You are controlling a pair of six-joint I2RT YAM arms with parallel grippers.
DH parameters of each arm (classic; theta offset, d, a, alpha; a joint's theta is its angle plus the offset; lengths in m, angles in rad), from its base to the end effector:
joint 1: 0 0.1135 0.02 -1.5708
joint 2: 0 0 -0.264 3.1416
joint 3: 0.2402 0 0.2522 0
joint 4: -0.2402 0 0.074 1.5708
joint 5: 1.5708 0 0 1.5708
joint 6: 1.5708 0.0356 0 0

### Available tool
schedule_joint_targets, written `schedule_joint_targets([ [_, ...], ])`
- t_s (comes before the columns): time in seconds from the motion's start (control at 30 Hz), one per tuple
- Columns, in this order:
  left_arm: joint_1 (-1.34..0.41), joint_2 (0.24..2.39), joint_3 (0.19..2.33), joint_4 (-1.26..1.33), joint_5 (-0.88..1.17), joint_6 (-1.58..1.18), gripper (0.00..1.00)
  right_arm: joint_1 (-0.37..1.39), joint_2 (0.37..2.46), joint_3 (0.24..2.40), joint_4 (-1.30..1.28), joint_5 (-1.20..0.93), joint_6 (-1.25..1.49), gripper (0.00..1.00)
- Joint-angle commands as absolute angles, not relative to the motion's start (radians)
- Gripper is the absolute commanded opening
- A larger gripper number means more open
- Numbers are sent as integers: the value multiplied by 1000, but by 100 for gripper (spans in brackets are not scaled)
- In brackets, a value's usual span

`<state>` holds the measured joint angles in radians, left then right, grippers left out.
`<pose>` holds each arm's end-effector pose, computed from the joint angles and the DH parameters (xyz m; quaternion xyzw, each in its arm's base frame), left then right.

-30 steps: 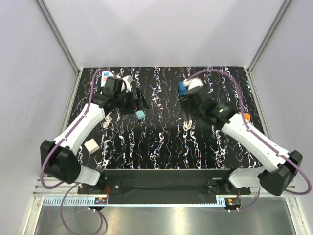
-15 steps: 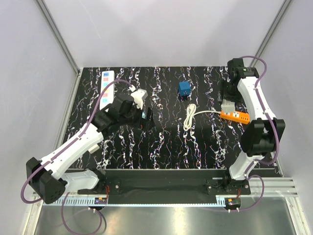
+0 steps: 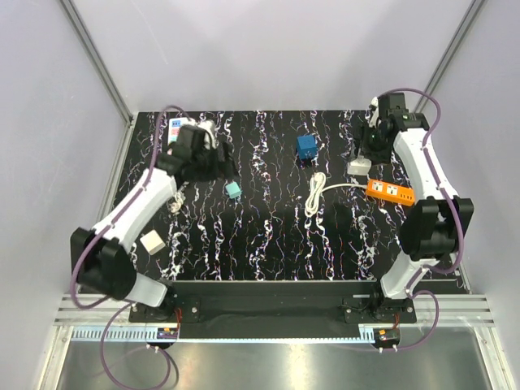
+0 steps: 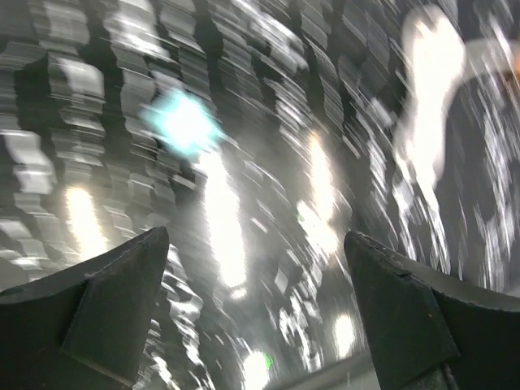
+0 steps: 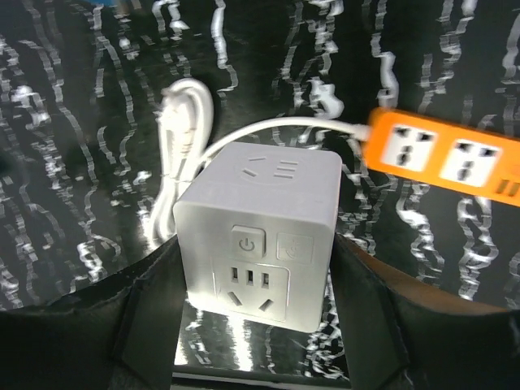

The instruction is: Insert the plug

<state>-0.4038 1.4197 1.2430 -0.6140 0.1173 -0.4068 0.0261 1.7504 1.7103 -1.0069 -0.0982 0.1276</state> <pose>0.2824 -0.1252 0.3128 0.0209 0.9233 -0.1995 0.3275 0.3688 0.0131 0.3286 0.0363 0.9641 0.0671 0.2542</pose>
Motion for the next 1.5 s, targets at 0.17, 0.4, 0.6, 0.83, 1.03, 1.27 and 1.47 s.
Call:
schedule_joint_targets([
  [0.17, -100, 1689, 1495, -675, -77, -463, 92, 149, 1467, 1507, -749, -244, 267, 0],
  [0.4, 27, 1810, 1528, -738, -146, -439, 86, 170, 1390, 1428, -700, -229, 290, 0],
  [0.6, 43, 1851, 1496, -736, -58, -434, 81, 170, 1379, 1416, -677, -253, 301, 0],
  [0.83, -78, 1758, 1466, -735, -6, -351, 78, 169, 1413, 1401, -744, -6, 270, 0],
  [1.03, -348, 1690, 1488, -707, 73, -371, 77, 62, 1500, 1440, -785, 182, 270, 0],
  [1.27, -714, 1800, 1574, -618, 3, -376, 74, 38, 1494, 1523, -853, 180, 305, 0],
  [1.47, -816, 2053, 1773, -565, -35, -339, 74, 40, 1393, 1477, -862, 144, 319, 0],
])
